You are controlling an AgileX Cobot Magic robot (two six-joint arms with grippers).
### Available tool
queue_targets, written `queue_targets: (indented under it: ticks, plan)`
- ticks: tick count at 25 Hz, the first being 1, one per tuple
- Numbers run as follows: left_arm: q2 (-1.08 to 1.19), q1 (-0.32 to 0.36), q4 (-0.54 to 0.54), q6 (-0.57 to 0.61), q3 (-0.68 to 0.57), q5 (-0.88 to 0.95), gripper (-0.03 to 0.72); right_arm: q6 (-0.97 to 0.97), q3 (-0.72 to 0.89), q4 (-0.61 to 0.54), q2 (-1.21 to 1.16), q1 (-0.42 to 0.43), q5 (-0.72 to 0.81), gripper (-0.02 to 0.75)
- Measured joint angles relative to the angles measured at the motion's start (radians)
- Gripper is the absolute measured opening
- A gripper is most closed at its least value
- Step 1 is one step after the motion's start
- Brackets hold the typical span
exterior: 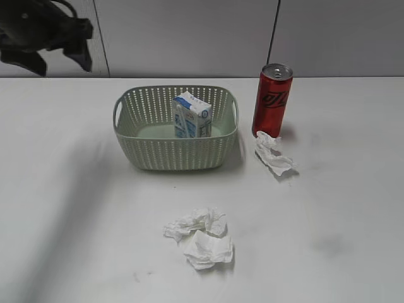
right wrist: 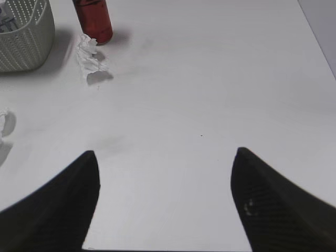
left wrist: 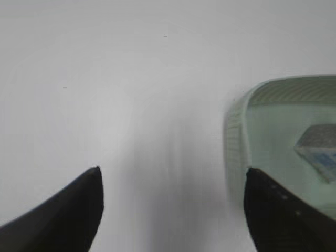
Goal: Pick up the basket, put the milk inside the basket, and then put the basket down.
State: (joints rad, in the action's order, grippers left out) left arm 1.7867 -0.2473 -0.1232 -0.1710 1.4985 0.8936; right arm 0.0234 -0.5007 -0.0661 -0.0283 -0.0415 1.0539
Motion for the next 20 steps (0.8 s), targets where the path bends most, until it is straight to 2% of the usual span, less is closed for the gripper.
queue_targets:
  ticks: [5, 11, 15, 20]
  plan:
    - [-0.037, 0.106, 0.000, 0.176, 0.000, 0.257, 0.618, 0.001, 0.000, 0.006, 0.000, 0.000, -0.001, 0.591]
    - [-0.102, 0.234, 0.017, 0.235, -0.085, 0.317, 0.604, 0.001, 0.000, 0.007, 0.000, 0.000, -0.001, 0.591]
    - [-0.228, 0.290, 0.034, 0.253, -0.226, 0.311, 0.595, 0.002, 0.000, 0.007, 0.000, 0.000, -0.001, 0.590]
    - [-0.493, 0.292, 0.031, 0.257, -0.480, 0.192, 0.593, 0.002, 0.000, 0.008, 0.000, 0.000, -0.001, 0.590]
